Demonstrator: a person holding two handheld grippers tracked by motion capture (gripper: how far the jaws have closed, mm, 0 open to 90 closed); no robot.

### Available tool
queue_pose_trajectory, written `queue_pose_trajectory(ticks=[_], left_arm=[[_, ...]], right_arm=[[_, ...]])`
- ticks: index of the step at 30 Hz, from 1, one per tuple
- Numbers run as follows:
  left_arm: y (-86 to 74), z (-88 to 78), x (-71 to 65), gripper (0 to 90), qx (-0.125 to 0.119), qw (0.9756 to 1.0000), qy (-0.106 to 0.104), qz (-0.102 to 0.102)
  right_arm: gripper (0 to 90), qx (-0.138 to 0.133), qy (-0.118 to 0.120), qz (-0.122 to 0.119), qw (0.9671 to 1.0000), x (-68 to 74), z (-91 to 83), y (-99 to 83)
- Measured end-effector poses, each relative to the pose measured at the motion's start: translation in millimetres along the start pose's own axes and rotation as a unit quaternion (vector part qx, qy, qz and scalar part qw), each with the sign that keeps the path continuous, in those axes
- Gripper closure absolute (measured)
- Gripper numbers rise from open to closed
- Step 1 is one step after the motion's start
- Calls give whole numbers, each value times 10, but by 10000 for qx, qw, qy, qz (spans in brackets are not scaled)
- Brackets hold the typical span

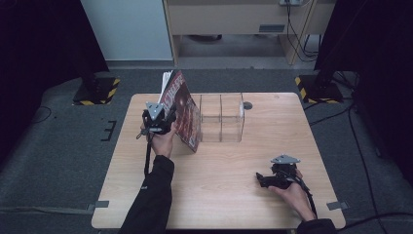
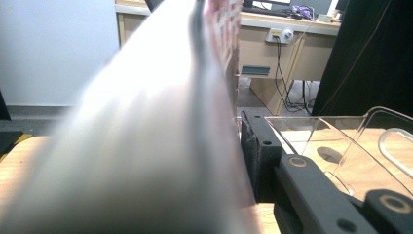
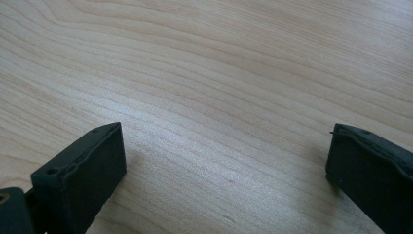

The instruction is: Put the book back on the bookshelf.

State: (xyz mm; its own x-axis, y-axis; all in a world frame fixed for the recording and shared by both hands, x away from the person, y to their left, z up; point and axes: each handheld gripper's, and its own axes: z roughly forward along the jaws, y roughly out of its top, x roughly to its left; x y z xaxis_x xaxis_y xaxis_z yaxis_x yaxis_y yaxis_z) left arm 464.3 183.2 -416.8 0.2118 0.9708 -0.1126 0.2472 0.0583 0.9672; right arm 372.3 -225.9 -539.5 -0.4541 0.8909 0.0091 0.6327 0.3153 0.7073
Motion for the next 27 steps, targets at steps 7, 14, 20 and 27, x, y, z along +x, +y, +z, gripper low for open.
queue_pose_trajectory(ticks=[7,14,20,27], left_arm=[[22,1,3,797,-48,10000,3,-66],[31,-51,5,775,50,10000,-13,19],[10,-121,63,699,10,9999,-113,-3],[-64,-300,121,520,72,9991,-417,59]], right_arm=[[15,0,-1,-1,10000,0,0,0],[15,4,5,-22,10000,-3,0,0],[15,2,1,-6,10000,-1,0,0],[15,1,1,-4,10000,-1,0,0]])
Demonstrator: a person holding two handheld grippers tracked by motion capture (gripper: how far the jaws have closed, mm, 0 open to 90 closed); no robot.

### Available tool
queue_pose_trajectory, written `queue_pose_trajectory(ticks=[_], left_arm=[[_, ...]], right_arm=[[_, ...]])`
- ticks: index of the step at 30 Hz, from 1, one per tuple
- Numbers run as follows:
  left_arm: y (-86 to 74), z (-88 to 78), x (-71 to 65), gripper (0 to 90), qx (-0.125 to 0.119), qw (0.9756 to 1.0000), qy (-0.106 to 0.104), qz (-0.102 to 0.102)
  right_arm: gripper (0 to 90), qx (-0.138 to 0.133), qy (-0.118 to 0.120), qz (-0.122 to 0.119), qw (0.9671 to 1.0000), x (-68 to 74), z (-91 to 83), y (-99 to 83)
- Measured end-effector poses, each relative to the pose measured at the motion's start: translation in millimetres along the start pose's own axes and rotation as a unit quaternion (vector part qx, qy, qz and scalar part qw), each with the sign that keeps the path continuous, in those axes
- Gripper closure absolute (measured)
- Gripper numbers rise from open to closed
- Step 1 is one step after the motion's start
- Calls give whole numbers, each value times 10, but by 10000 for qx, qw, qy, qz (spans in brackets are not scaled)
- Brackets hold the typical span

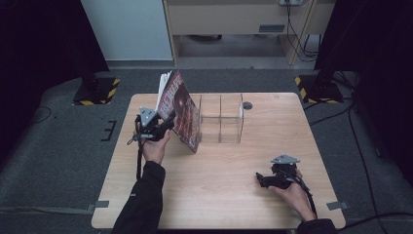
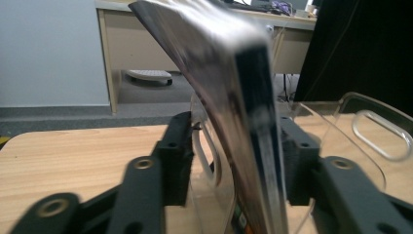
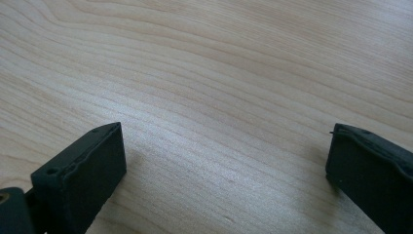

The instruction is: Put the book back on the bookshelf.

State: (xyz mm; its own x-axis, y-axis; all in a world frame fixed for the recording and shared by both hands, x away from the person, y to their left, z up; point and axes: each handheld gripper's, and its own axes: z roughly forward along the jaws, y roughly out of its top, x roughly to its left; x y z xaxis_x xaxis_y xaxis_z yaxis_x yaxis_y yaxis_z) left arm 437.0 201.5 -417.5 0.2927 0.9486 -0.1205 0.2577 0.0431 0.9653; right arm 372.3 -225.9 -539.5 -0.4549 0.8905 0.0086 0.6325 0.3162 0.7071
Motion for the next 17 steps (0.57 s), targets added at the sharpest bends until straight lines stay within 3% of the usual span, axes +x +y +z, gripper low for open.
queue_pose_trajectory(ticks=[5,11,15,17], left_arm=[[-202,-248,38,413,95,9990,-424,90],[-421,-426,57,354,445,9963,-615,409],[-663,-499,65,330,862,9922,-739,506],[-768,-505,79,308,1166,9881,-763,656]], right_arm=[[15,5,4,-19,10000,-2,-1,0],[15,3,5,-9,10000,-1,0,0],[15,4,6,-11,10000,-1,-1,0],[19,-3,-1,-2,10000,-1,-2,0]])
